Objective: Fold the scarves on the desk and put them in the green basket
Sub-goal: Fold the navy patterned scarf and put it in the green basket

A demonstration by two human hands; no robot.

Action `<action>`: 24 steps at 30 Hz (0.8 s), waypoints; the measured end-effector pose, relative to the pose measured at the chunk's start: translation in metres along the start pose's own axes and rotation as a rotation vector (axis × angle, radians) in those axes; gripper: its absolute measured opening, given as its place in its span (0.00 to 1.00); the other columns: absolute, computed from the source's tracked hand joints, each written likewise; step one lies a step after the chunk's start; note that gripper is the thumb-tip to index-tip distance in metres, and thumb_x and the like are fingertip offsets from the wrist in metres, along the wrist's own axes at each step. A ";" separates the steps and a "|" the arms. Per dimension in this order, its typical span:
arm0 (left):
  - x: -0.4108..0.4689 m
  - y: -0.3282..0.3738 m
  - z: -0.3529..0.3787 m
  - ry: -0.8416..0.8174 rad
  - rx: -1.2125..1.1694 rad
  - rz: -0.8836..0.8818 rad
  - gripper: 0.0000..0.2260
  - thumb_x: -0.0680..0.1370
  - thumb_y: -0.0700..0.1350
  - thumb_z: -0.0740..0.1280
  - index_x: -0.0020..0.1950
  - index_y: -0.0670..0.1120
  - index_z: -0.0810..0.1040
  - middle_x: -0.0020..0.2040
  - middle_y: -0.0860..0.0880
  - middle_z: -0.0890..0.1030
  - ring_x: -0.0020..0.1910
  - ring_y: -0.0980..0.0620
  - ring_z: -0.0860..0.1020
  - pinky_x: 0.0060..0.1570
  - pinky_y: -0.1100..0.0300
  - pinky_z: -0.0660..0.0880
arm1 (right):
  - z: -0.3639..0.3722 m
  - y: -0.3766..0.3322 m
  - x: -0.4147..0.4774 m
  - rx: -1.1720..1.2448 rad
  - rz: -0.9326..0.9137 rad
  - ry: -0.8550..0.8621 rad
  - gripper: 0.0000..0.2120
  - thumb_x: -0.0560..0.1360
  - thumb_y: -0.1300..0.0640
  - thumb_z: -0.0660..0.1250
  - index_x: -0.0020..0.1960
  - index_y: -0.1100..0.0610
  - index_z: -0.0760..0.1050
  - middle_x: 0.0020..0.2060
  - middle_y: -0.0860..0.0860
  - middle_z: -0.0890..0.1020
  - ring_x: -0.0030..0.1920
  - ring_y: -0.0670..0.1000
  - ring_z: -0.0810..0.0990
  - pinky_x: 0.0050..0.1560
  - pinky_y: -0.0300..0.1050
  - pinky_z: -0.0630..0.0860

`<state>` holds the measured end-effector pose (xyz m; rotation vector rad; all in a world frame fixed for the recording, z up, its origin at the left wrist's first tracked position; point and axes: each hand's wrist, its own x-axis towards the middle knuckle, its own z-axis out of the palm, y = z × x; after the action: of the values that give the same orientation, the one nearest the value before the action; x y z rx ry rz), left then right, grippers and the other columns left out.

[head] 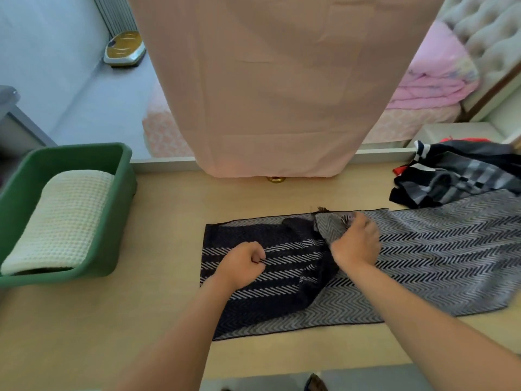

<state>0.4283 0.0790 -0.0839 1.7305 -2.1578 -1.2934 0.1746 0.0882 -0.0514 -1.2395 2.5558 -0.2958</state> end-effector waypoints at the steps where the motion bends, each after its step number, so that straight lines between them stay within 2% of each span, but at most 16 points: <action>1: -0.002 -0.002 0.005 -0.094 0.073 -0.014 0.08 0.73 0.52 0.73 0.47 0.55 0.75 0.53 0.50 0.76 0.57 0.54 0.73 0.58 0.54 0.72 | 0.005 0.003 -0.004 -0.051 -0.145 0.024 0.38 0.70 0.62 0.71 0.75 0.54 0.58 0.73 0.57 0.62 0.72 0.60 0.62 0.70 0.56 0.66; 2: -0.005 -0.003 0.009 -0.173 0.154 -0.018 0.14 0.70 0.58 0.75 0.49 0.57 0.75 0.57 0.51 0.73 0.61 0.54 0.67 0.61 0.51 0.70 | 0.010 0.004 -0.008 -0.084 -0.311 0.037 0.39 0.69 0.65 0.70 0.76 0.53 0.58 0.75 0.56 0.60 0.74 0.59 0.60 0.71 0.56 0.64; 4: -0.011 -0.002 0.017 -0.265 0.366 0.001 0.25 0.63 0.66 0.76 0.54 0.59 0.72 0.61 0.52 0.66 0.62 0.49 0.60 0.63 0.46 0.67 | 0.020 0.002 -0.015 -0.123 -0.628 -0.049 0.37 0.68 0.68 0.67 0.74 0.50 0.63 0.75 0.52 0.61 0.75 0.56 0.60 0.72 0.54 0.62; 5: -0.014 0.000 0.020 -0.284 0.485 0.017 0.29 0.60 0.67 0.76 0.56 0.59 0.70 0.61 0.52 0.63 0.61 0.48 0.59 0.62 0.44 0.66 | 0.023 0.000 -0.018 -0.145 -0.751 -0.175 0.34 0.68 0.69 0.66 0.71 0.48 0.68 0.72 0.50 0.65 0.73 0.54 0.62 0.70 0.52 0.62; 7: -0.020 0.001 0.028 -0.277 0.671 0.051 0.32 0.59 0.66 0.77 0.57 0.58 0.68 0.61 0.51 0.60 0.60 0.47 0.59 0.61 0.44 0.66 | 0.030 0.000 -0.025 -0.276 -0.877 -0.446 0.28 0.69 0.68 0.66 0.65 0.46 0.73 0.66 0.49 0.70 0.69 0.53 0.66 0.68 0.49 0.61; 9: -0.022 0.000 0.032 -0.218 0.710 0.082 0.26 0.63 0.61 0.77 0.55 0.57 0.70 0.59 0.52 0.61 0.59 0.48 0.60 0.60 0.45 0.66 | 0.033 0.010 -0.030 -0.380 -0.883 -0.531 0.25 0.70 0.63 0.67 0.64 0.46 0.72 0.64 0.50 0.69 0.67 0.54 0.66 0.67 0.50 0.62; 11: -0.024 -0.001 0.030 -0.161 0.622 0.110 0.12 0.70 0.54 0.73 0.50 0.56 0.74 0.56 0.53 0.67 0.58 0.49 0.65 0.60 0.47 0.67 | 0.034 0.025 -0.032 -0.428 -0.866 -0.525 0.26 0.69 0.60 0.68 0.65 0.47 0.69 0.67 0.52 0.65 0.69 0.56 0.63 0.69 0.52 0.61; 13: -0.028 -0.005 0.028 -0.132 0.467 0.098 0.04 0.74 0.49 0.69 0.47 0.55 0.76 0.51 0.54 0.75 0.54 0.50 0.73 0.57 0.52 0.72 | 0.028 0.038 -0.031 -0.501 -0.875 -0.502 0.30 0.68 0.59 0.69 0.67 0.47 0.66 0.69 0.54 0.62 0.70 0.57 0.62 0.70 0.53 0.61; 14: -0.030 -0.007 0.026 -0.113 0.376 0.074 0.02 0.75 0.47 0.68 0.46 0.54 0.76 0.48 0.54 0.77 0.50 0.51 0.76 0.54 0.54 0.74 | 0.023 0.042 -0.030 -0.537 -0.878 -0.479 0.30 0.68 0.59 0.69 0.67 0.47 0.65 0.69 0.54 0.63 0.69 0.57 0.64 0.69 0.53 0.62; 16: -0.035 -0.009 0.022 -0.087 0.217 0.011 0.02 0.76 0.45 0.68 0.46 0.52 0.76 0.44 0.55 0.79 0.45 0.53 0.77 0.47 0.59 0.75 | 0.011 0.048 -0.027 -0.567 -0.867 -0.414 0.25 0.70 0.61 0.68 0.64 0.48 0.69 0.62 0.52 0.69 0.62 0.55 0.71 0.63 0.51 0.63; 19: -0.040 -0.006 0.014 -0.261 0.181 -0.058 0.03 0.77 0.45 0.69 0.47 0.51 0.76 0.41 0.57 0.77 0.43 0.54 0.77 0.46 0.63 0.73 | -0.001 0.050 -0.023 -0.530 -0.836 -0.327 0.13 0.74 0.60 0.62 0.56 0.49 0.77 0.48 0.48 0.76 0.50 0.53 0.77 0.61 0.49 0.61; 21: -0.038 0.001 0.011 -0.450 0.244 -0.099 0.02 0.76 0.45 0.70 0.48 0.51 0.79 0.42 0.59 0.76 0.49 0.53 0.78 0.52 0.61 0.74 | -0.010 0.045 -0.021 -0.554 -0.769 -0.428 0.07 0.73 0.57 0.60 0.42 0.51 0.77 0.38 0.49 0.76 0.41 0.53 0.75 0.64 0.51 0.62; 22: -0.035 0.005 0.010 -0.507 0.270 -0.128 0.02 0.76 0.47 0.70 0.48 0.52 0.81 0.43 0.59 0.78 0.50 0.54 0.78 0.52 0.60 0.74 | -0.015 0.041 -0.021 -0.597 -0.716 -0.524 0.08 0.73 0.56 0.59 0.36 0.52 0.73 0.33 0.49 0.74 0.37 0.54 0.73 0.64 0.52 0.66; 24: -0.024 0.013 0.007 -0.460 0.207 -0.203 0.07 0.75 0.50 0.68 0.44 0.49 0.83 0.43 0.54 0.82 0.45 0.52 0.79 0.46 0.58 0.76 | -0.022 0.031 -0.019 -0.677 -0.617 -0.678 0.12 0.75 0.53 0.58 0.33 0.52 0.67 0.30 0.50 0.70 0.32 0.53 0.68 0.47 0.48 0.73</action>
<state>0.4234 0.1032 -0.0699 1.9255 -2.4831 -1.7197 0.1557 0.1240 -0.0371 -1.9160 1.6660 0.8059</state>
